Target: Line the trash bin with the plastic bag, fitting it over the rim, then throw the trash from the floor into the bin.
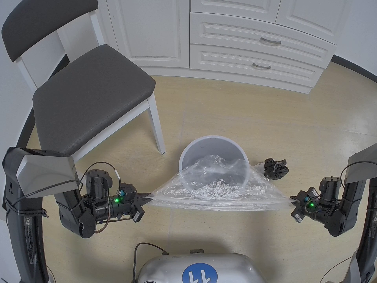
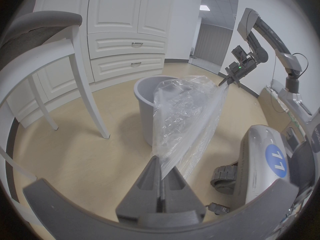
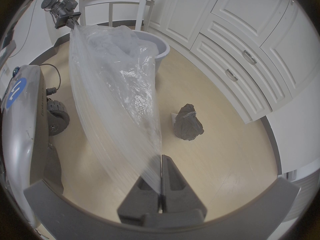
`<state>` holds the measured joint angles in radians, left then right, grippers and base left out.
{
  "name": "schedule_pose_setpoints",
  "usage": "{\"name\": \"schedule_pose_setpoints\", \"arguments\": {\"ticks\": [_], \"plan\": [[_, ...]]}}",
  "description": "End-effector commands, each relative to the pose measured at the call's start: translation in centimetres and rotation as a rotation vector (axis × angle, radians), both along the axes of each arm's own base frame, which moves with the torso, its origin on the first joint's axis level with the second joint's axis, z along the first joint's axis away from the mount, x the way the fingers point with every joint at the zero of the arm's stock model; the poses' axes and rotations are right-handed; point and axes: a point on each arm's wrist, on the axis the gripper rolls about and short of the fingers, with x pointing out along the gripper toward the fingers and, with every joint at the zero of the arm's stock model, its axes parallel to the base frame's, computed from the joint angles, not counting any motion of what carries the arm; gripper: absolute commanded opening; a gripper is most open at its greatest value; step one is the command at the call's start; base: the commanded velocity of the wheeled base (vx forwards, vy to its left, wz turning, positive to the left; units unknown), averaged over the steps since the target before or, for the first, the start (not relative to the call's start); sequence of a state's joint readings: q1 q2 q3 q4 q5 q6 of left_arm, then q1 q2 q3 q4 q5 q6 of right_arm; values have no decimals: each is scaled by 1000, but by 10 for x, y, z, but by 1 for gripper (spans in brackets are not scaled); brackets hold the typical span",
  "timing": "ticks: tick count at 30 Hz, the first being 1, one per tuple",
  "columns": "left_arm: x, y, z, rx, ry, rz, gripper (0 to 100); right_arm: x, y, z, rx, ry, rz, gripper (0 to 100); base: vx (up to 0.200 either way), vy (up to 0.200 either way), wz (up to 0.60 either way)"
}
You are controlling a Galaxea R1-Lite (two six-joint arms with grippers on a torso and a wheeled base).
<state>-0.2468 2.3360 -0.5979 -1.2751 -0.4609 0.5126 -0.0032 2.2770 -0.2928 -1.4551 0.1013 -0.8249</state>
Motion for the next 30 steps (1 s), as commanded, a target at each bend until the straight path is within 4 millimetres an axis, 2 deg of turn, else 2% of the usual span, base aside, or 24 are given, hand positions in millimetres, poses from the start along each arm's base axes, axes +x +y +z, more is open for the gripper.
{"name": "schedule_pose_setpoints", "arguments": {"ticks": [1,5,7,14,19,21,22,24,25,30], "plan": [[16,-9,-14,29,-31,79,0,19,5,-12,-8,-25,-32,0,0,0,0],[24,-14,-19,26,-81,138,0,27,12,-13,25,-64,-94,0,0,0,0],[31,-25,-20,-29,-119,166,0,34,21,-11,85,-120,-110,0,0,0,0],[37,-38,-16,-80,-134,234,0,42,24,-13,98,-149,-149,0,0,0,0],[32,-37,1,-103,-177,231,0,24,22,14,101,-178,-146,0,0,0,0],[26,-35,8,-101,-169,222,0,18,22,24,104,-192,-140,0,0,0,0],[18,-31,16,-106,-160,202,0,11,20,35,103,-211,-139,0,0,0,0],[15,-29,18,-107,-155,187,0,9,19,38,103,-211,-141,0,0,0,0],[4,-24,26,-127,-134,115,0,-1,17,47,92,-182,-139,0,0,0,0],[-6,-18,24,-115,-86,68,0,-11,15,44,44,-66,-108,0,0,0,0]]}}
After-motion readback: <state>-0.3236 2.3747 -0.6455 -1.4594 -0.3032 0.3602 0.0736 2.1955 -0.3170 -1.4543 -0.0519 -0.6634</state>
